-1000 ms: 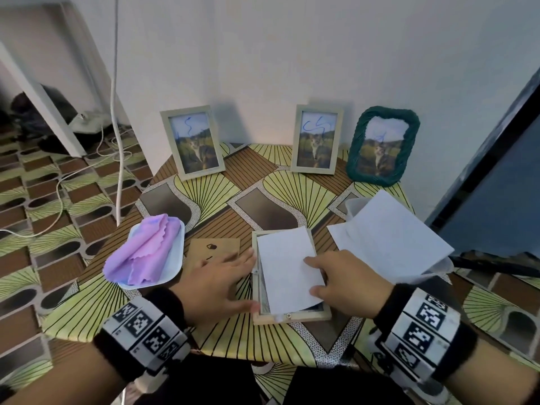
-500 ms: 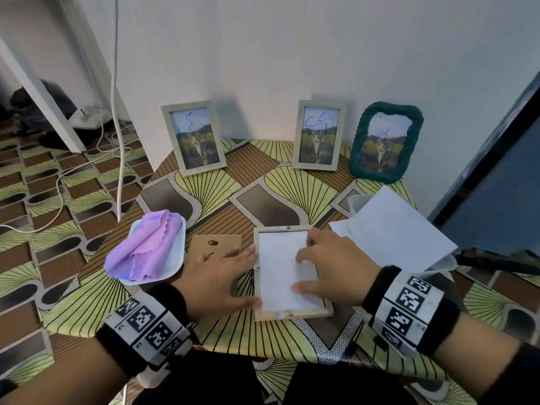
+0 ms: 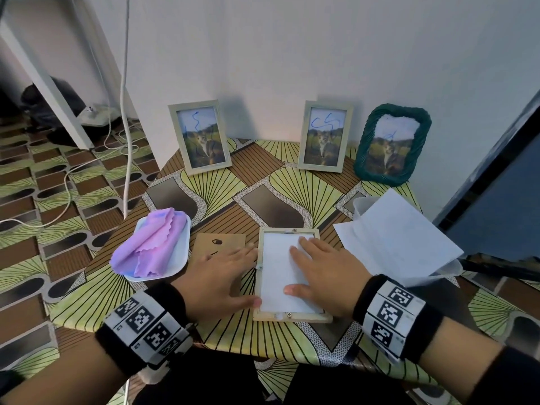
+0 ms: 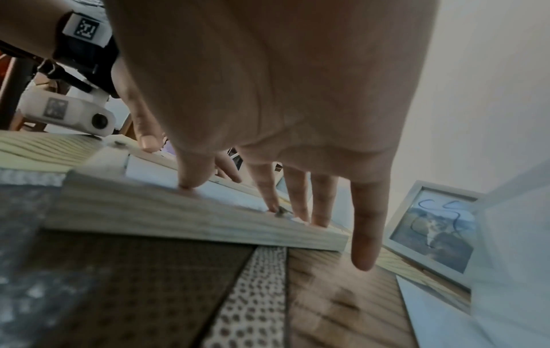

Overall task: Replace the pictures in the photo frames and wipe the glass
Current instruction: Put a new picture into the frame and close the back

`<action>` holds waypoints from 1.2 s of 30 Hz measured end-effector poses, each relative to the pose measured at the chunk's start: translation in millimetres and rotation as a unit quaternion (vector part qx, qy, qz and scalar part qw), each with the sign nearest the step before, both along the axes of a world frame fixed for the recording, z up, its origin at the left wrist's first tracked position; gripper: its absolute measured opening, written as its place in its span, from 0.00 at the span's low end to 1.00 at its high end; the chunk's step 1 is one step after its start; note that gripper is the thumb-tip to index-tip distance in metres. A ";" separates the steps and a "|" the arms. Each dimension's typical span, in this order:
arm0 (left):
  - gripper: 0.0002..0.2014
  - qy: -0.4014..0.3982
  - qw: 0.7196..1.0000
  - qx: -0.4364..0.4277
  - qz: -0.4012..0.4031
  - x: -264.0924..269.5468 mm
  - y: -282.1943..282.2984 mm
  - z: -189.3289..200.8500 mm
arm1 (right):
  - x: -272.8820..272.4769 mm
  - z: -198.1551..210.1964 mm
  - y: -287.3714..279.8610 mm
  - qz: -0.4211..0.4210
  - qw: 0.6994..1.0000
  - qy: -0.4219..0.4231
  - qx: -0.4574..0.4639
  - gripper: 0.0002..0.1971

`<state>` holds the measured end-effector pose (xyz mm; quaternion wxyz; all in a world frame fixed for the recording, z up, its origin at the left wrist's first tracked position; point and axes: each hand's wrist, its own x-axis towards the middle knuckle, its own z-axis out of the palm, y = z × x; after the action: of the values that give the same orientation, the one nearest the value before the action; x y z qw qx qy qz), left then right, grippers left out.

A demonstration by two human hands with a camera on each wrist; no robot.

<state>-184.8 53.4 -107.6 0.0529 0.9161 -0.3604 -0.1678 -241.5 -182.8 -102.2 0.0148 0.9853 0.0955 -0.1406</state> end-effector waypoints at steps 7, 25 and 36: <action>0.46 -0.020 0.999 0.025 0.011 -5.7 38.4 2.6 | -10.1 3.1 -7.9 -0.027 0.994 -0.006 0.105 0.36; 0.32 -0.029 0.991 -0.110 -0.075 -51.6 78.9 8.4 | -31.4 1.5 -18.2 -0.050 0.979 0.006 0.197 0.38; 0.22 -0.091 0.941 -0.326 0.021 -44.4 21.4 35.8 | -37.6 10.8 -29.0 -0.136 0.929 0.019 0.344 0.19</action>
<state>-229.1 74.9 -71.8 0.3192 0.8674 -0.3791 0.0443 -279.1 -211.7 -91.4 -0.3459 0.9307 0.0035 -0.1184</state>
